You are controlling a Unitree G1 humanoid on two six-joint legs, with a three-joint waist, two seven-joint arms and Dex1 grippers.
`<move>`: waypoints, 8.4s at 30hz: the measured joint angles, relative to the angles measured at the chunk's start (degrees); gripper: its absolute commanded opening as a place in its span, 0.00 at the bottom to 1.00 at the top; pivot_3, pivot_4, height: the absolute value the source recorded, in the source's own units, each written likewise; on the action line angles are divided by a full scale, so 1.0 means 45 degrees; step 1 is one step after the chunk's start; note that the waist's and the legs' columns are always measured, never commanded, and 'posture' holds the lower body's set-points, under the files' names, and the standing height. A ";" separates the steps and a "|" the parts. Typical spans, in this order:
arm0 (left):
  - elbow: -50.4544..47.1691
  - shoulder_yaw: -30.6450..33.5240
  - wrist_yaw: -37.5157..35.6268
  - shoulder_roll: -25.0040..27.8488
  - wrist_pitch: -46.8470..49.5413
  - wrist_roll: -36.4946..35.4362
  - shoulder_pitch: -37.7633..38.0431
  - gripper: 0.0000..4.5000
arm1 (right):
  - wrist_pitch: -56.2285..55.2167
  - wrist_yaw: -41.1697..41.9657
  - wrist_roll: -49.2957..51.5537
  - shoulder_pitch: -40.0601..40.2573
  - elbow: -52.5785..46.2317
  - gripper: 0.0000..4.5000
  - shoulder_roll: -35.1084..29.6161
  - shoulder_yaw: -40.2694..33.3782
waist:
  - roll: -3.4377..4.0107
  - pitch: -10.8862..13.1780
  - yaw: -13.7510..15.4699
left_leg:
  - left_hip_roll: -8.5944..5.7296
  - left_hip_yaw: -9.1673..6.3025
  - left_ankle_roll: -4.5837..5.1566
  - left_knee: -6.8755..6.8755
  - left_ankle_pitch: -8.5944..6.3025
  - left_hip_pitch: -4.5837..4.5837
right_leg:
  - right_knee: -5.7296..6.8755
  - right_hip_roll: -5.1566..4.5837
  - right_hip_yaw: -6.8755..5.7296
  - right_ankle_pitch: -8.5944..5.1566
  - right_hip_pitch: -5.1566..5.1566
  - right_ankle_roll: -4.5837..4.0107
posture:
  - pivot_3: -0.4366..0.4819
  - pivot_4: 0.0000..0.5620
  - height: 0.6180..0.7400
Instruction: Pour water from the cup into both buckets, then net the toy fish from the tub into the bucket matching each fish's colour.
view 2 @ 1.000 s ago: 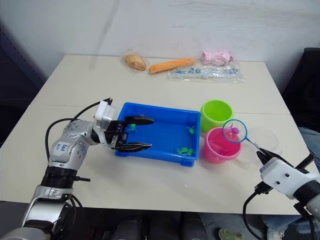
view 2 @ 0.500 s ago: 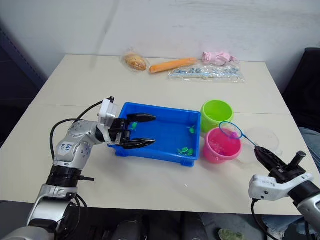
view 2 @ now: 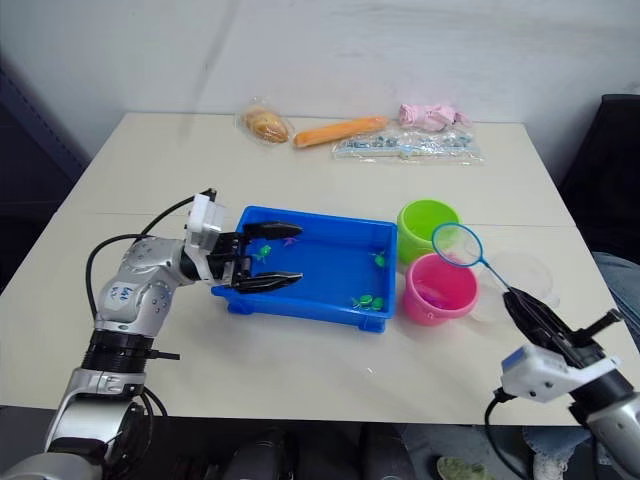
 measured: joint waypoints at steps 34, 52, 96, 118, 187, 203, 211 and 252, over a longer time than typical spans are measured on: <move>0.0203 0.3660 0.2313 0.3040 -0.0460 0.0393 0.3114 0.99 | 1.8936 0.1262 0.7278 -1.4624 0.4169 0.00 0.3283 0.8506 | -0.0007 -0.0002 -0.0234 | -0.0012 0.0011 0.0101 -0.0018 -0.0050 -0.0096 | 0.0011 -0.0170 -0.0105 0.0014 -0.0074 0.0002 | 0.48 0.27 1.00; -0.0230 0.3335 0.2306 0.3095 -0.0427 0.0451 0.2776 0.99 | 1.7326 0.1718 0.5405 -1.6267 0.7811 0.00 0.6134 0.8963 | -0.0007 -0.0003 -0.0289 | -0.0026 0.0032 0.0102 0.0007 -0.0040 -0.0250 | 0.0091 -0.0187 -0.0123 0.0018 -0.0258 0.0009 | 0.48 0.27 1.00; -0.0189 0.3345 0.2102 0.3078 -0.0312 0.0411 0.3135 0.99 | 0.9981 0.3746 -0.0863 -1.7055 1.0435 0.00 0.5573 1.1299 | -0.0003 0.0000 -0.0536 | -0.0022 0.0029 0.0096 0.0007 -0.0037 -0.0247 | 0.0092 -0.0190 -0.0126 0.0018 -0.0257 0.0009 | 0.48 0.27 1.00; -0.0045 0.3493 0.1853 0.3152 -0.0299 0.0397 0.3227 0.99 | 1.3924 0.5138 0.0484 -1.6411 0.7887 0.00 0.6964 1.0430 | -0.0001 0.0001 -0.0587 | -0.0018 0.0027 0.0090 -0.0003 -0.0034 -0.0244 | 0.0096 -0.0188 -0.0133 0.0018 -0.0258 0.0009 | 0.48 0.27 1.00; -0.0538 -0.0080 -0.0307 0.0836 0.1103 -0.0318 0.0290 0.99 | 2.5999 0.2374 1.4520 -0.7161 -0.5002 0.00 0.0392 -0.6592 | 0.0000 0.0002 0.0243 | -0.0074 0.0000 0.0122 -0.0019 -0.0049 -0.0254 | -0.0047 -0.0168 -0.0159 0.0035 -0.0189 0.0041 | 0.48 0.27 1.00; 0.0891 -0.0650 -0.1080 -0.0172 0.0338 0.0191 -0.0714 0.99 | 2.0837 0.1069 1.3085 -0.0297 -0.6625 0.00 0.1088 -0.8255 | 0.0000 0.0001 0.0237 | -0.0102 0.0007 0.0126 -0.0012 -0.0041 -0.0235 | -0.0113 -0.0147 -0.0115 0.0050 -0.0176 0.0069 | 0.48 0.27 1.00; 0.0904 -0.0645 -0.1081 -0.0218 0.0259 0.0219 -0.0680 0.99 | 1.5995 0.2564 0.9269 0.2152 -0.6635 0.00 0.1093 -0.5750 | 0.0000 0.0001 0.0213 | -0.0109 0.0009 0.0129 -0.0008 -0.0037 -0.0227 | -0.0112 -0.0141 -0.0102 0.0055 -0.0171 0.0078 | 0.48 0.27 1.00; 0.0648 -0.0500 -0.0436 -0.0467 0.0144 0.0212 -0.0238 0.99 | 0.0059 -0.0914 -0.4207 0.2147 -0.1298 0.00 0.2060 -0.1476 | -0.0001 0.0000 0.0135 | -0.0104 0.0022 0.0091 0.0012 -0.0001 -0.0180 | -0.0062 -0.0138 -0.0078 0.0056 -0.0148 0.0080 | 0.48 0.27 1.00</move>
